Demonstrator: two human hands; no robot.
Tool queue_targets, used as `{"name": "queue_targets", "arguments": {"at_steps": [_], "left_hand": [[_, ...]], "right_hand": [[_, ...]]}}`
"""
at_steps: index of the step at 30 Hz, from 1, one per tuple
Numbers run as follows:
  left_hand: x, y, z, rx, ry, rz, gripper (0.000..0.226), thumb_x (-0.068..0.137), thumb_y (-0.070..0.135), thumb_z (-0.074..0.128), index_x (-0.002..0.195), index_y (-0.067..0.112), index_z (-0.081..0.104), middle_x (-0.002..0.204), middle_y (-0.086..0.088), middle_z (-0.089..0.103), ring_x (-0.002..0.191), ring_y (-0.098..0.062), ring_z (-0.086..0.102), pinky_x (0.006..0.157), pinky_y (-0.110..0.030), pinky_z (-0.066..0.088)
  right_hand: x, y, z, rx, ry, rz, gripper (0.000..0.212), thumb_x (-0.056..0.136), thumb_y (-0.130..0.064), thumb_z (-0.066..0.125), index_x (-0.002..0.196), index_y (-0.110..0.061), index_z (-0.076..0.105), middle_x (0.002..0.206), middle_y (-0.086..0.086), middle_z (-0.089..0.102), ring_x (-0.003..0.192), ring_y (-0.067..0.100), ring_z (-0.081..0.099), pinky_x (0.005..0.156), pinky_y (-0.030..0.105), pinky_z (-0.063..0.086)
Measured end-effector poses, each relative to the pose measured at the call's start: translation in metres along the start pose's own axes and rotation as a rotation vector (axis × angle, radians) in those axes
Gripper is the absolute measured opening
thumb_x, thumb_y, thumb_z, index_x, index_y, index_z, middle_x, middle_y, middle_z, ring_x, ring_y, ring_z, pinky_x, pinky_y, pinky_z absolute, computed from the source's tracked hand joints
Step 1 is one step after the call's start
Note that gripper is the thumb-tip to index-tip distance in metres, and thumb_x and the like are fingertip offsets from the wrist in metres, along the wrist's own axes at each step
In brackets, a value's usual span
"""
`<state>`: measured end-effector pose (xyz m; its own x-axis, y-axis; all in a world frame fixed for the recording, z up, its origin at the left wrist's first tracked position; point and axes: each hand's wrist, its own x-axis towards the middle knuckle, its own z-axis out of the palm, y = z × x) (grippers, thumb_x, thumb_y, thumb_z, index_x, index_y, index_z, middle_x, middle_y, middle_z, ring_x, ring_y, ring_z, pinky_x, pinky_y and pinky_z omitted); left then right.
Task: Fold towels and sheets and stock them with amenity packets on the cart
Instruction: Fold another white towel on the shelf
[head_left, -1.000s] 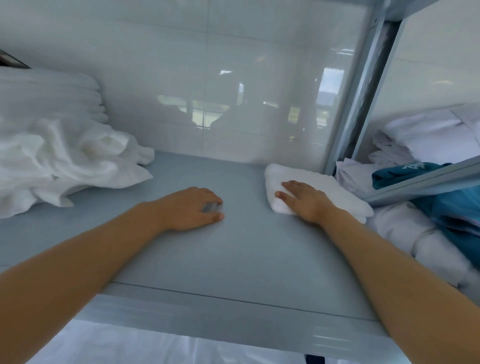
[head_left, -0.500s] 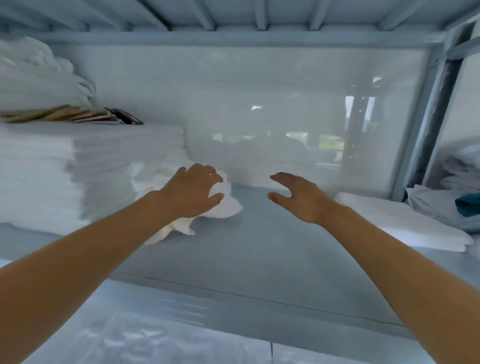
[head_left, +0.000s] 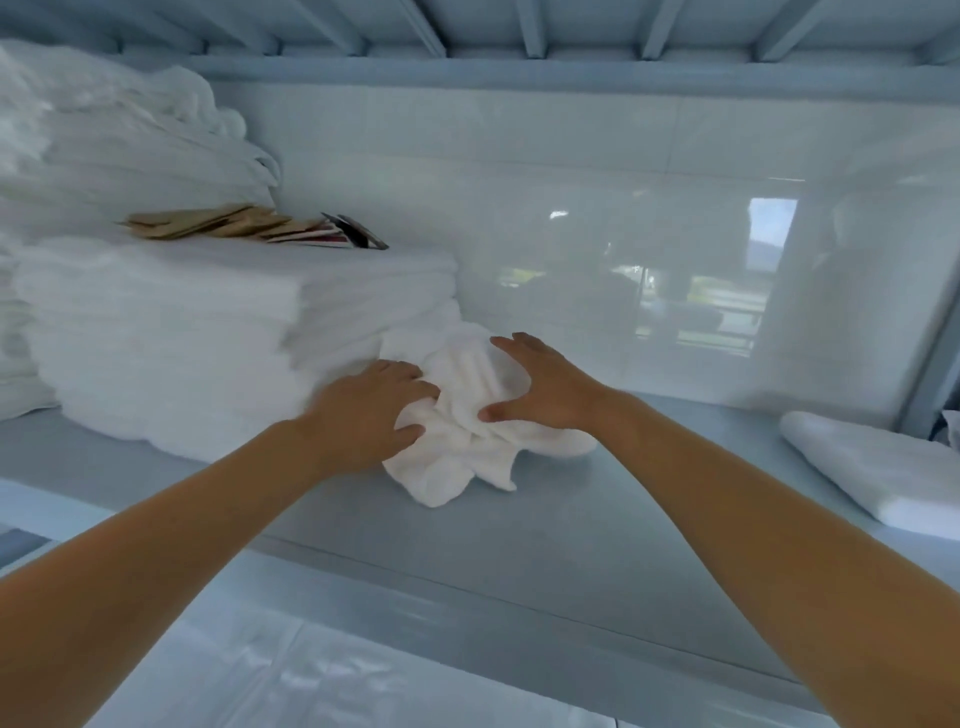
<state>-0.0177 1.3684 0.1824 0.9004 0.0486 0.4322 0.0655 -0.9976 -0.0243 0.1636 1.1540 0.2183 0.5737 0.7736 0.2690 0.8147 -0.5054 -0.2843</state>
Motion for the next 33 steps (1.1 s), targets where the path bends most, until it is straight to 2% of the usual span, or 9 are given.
{"name": "queue_targets", "arguments": {"at_steps": [4,7,9,13,18,21,25,30,33], "left_hand": [[-0.005,-0.007,0.002,-0.048,0.048,0.034,0.052,0.094,0.043,0.063,0.144,0.038,0.05,0.152,0.004,0.04,0.139,-0.016,0.032,0.107,-0.035,0.037],[-0.003,-0.006,0.001,-0.052,0.076,0.04,0.058,0.094,0.041,0.063,0.149,0.037,0.044,0.157,0.002,0.035,0.144,-0.017,0.028,0.112,-0.036,0.035],[0.001,-0.004,-0.002,-0.048,0.096,0.04,0.061,0.096,0.038,0.061,0.153,0.035,0.039,0.16,0.002,0.03,0.147,-0.017,0.024,0.113,-0.037,0.038],[0.013,0.006,-0.013,-0.082,0.131,0.051,0.067,0.099,0.029,0.06,0.159,0.029,0.03,0.163,-0.001,0.028,0.15,-0.02,0.022,0.117,-0.039,0.034],[0.035,0.024,-0.036,-0.112,0.276,0.095,0.071,0.099,0.035,0.062,0.16,0.024,0.028,0.161,-0.005,0.033,0.147,-0.021,0.027,0.121,-0.033,0.026],[0.056,0.041,-0.045,-0.185,0.336,0.09,0.079,0.094,0.053,0.063,0.16,0.029,0.026,0.163,-0.001,0.03,0.149,-0.019,0.024,0.121,-0.039,0.027],[0.08,0.062,-0.044,-0.345,0.306,0.038,0.112,0.074,0.079,0.068,0.16,0.04,0.008,0.168,0.008,0.013,0.154,-0.016,0.013,0.122,-0.041,0.024],[0.095,0.081,-0.027,-0.413,0.362,0.15,0.11,0.078,0.062,0.076,0.16,0.038,0.008,0.167,0.008,0.012,0.152,-0.017,0.022,0.12,-0.046,0.033],[0.103,0.1,-0.016,-0.427,0.336,0.181,0.107,0.08,0.056,0.076,0.159,0.042,0.005,0.165,0.01,0.016,0.144,-0.018,0.037,0.11,-0.044,0.045]], "right_hand": [[0.027,-0.005,0.015,-0.067,-0.024,-0.012,0.116,0.067,-0.072,0.076,0.159,-0.039,0.015,0.168,-0.001,0.014,0.151,0.032,0.022,0.118,0.053,0.03],[0.037,-0.005,0.023,-0.164,0.032,-0.074,0.071,0.087,-0.053,0.067,0.147,-0.028,0.038,0.144,0.004,0.039,0.127,0.034,0.041,0.099,0.048,0.045],[0.036,-0.005,0.021,-0.248,0.091,-0.132,0.053,0.097,-0.038,0.056,0.145,-0.026,0.037,0.132,0.005,0.041,0.119,0.03,0.042,0.091,0.048,0.049],[0.03,-0.001,0.001,-0.287,0.169,-0.192,0.053,0.099,-0.033,0.052,0.147,-0.023,0.032,0.126,0.006,0.039,0.115,0.026,0.042,0.083,0.046,0.049],[0.019,0.011,-0.039,-0.26,0.364,-0.16,0.051,0.097,-0.031,0.054,0.145,-0.022,0.037,0.122,0.005,0.042,0.11,0.026,0.045,0.073,0.04,0.046],[0.009,0.018,-0.065,-0.229,0.448,-0.13,0.044,0.098,-0.031,0.052,0.14,-0.023,0.039,0.118,0.004,0.042,0.107,0.027,0.046,0.072,0.04,0.045],[-0.006,0.027,-0.089,-0.203,0.574,-0.094,0.033,0.097,-0.026,0.05,0.129,-0.02,0.041,0.107,0.002,0.037,0.097,0.029,0.048,0.07,0.042,0.049],[-0.031,0.055,-0.108,-0.236,0.731,-0.016,0.034,0.096,-0.024,0.051,0.127,-0.014,0.043,0.106,0.004,0.037,0.091,0.028,0.045,0.059,0.035,0.042],[-0.053,0.076,-0.122,-0.212,0.762,0.059,0.035,0.096,-0.022,0.05,0.128,-0.01,0.043,0.107,0.007,0.039,0.087,0.031,0.046,0.06,0.037,0.042]]}}
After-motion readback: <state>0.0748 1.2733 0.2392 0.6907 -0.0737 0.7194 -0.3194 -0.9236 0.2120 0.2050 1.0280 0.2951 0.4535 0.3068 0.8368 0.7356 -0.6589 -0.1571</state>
